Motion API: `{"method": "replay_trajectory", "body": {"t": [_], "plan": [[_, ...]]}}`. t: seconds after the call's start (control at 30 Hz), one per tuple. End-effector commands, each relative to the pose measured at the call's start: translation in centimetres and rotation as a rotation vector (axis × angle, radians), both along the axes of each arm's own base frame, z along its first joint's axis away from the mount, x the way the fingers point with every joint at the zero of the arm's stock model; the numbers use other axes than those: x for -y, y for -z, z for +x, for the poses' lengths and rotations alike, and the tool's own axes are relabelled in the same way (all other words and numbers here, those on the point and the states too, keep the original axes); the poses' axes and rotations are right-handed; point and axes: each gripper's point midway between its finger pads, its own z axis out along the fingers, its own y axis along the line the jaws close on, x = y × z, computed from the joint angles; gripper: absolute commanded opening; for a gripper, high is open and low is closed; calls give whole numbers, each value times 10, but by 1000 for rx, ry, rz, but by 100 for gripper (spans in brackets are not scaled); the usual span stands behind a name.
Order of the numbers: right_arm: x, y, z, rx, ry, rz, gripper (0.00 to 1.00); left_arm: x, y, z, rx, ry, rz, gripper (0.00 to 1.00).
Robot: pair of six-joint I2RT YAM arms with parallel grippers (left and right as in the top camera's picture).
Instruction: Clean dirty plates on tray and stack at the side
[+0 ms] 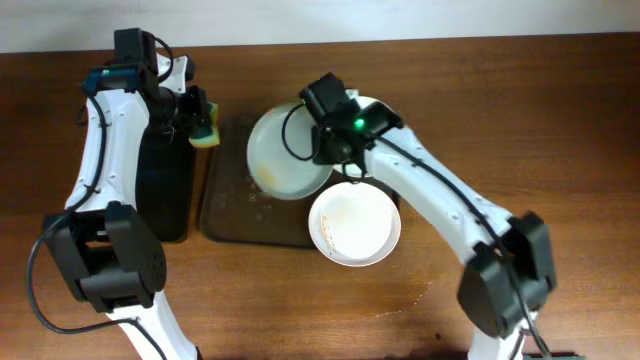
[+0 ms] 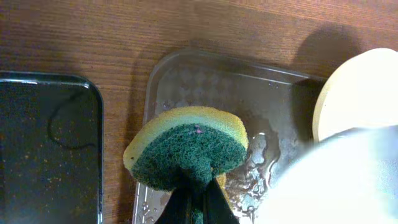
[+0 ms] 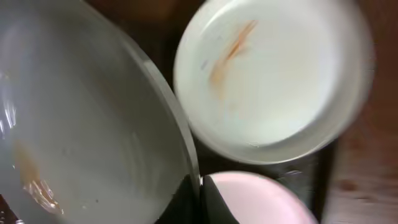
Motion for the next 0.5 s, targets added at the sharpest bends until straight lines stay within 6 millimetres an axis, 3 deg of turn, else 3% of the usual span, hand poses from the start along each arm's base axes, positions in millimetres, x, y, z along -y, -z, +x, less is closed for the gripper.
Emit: {"method": "replay_trajectory", "body": {"t": [0.0,0.17,0.33,0.47], "plan": [[38,-27,15,153,99,-205,4,2,-11,6,36,-1,-9,1],[39,-50,11,300,131,-388,4,2,-11,6,36,-1,-9,1],[12,-96,-11,555,148,-599,4,2,-11,6,37,0,-9,1],[4,-128,-28,710,190,-719,4,2,-11,6,36,-1,-9,1]]}}
